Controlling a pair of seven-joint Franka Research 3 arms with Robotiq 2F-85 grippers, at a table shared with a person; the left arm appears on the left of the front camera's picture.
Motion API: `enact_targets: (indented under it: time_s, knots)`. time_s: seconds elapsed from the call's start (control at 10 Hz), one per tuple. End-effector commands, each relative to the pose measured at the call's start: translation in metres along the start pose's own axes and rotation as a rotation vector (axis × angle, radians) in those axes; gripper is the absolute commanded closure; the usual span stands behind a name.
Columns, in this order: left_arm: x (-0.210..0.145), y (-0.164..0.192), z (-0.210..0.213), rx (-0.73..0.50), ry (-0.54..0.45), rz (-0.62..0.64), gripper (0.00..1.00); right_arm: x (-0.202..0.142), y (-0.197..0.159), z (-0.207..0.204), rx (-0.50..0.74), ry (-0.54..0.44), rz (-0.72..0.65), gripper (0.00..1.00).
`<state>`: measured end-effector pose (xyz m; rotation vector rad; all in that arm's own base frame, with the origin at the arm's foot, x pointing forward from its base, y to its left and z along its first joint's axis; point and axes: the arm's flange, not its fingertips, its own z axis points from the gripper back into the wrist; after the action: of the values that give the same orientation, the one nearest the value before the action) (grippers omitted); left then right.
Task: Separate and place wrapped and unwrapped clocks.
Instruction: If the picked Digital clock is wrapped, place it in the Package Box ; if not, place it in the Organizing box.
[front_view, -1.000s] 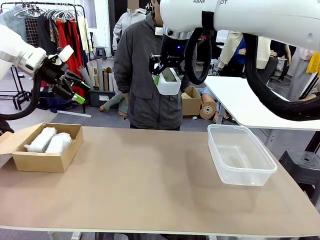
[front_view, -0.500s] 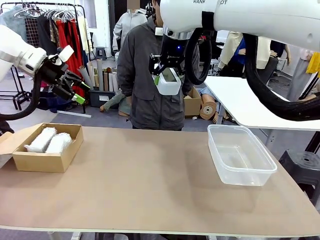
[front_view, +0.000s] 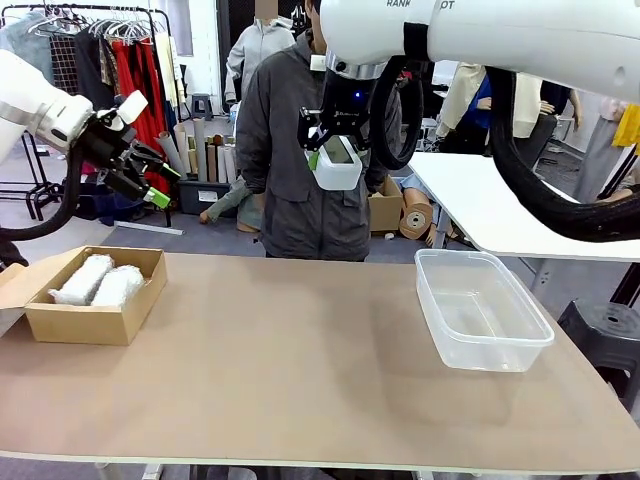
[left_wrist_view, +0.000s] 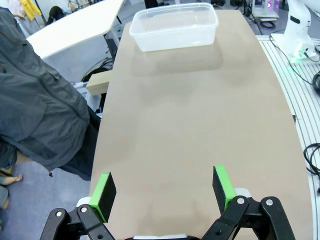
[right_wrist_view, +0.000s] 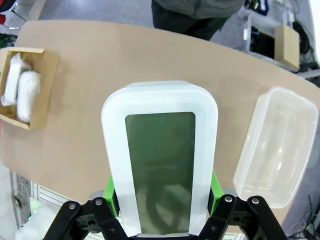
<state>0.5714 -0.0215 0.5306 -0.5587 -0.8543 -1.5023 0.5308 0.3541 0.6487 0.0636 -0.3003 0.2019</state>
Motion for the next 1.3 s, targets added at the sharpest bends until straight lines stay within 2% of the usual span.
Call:
enact_targets:
  time_s: [0.0, 0.3, 0.6, 1.0, 1.2]
  knots:
    - [0.001, -0.001, 0.002, 0.005, 0.007, 0.005, 0.00, 0.000, 0.000, 0.005, 0.002, -0.006, 0.000, 1.00]
    - [0.001, -0.001, 0.002, 0.005, 0.007, 0.005, 0.00, 0.000, 0.000, 0.000, 0.000, 0.000, 0.000, 1.00]
    - [0.001, -0.001, 0.002, 0.005, 0.007, 0.005, 0.00, -0.022, -0.050, -0.005, 0.004, 0.024, -0.116, 1.00]
    - [0.001, -0.001, 0.002, 0.005, 0.007, 0.005, 0.00, -0.038, -0.126, -0.022, -0.035, 0.004, -0.179, 1.00]
    - [0.001, -0.001, 0.002, 0.005, 0.007, 0.005, 0.00, -0.043, -0.165, -0.035, 0.006, 0.028, -0.231, 1.00]
